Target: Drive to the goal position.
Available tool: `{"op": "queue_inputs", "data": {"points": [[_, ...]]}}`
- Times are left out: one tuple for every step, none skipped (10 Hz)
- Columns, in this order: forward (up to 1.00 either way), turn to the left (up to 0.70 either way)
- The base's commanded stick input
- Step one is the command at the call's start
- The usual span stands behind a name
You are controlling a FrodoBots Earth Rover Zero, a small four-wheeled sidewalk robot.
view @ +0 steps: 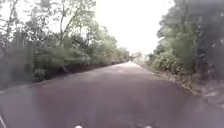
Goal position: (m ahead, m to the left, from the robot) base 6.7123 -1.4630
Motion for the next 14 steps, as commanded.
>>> {"op": "queue_inputs", "data": {"points": [[1.0, -0.07], [1.0, -0.07], [1.0, -0.07], [1.0, -0.07], [1.0, -0.07], [1.0, -0.07], [1.0, -0.07], [1.0, -0.07], [1.0, -0.07], [1.0, -0.07], [1.0, -0.07], [1.0, -0.07], [1.0, -0.07], [1.0, -0.07]]}}
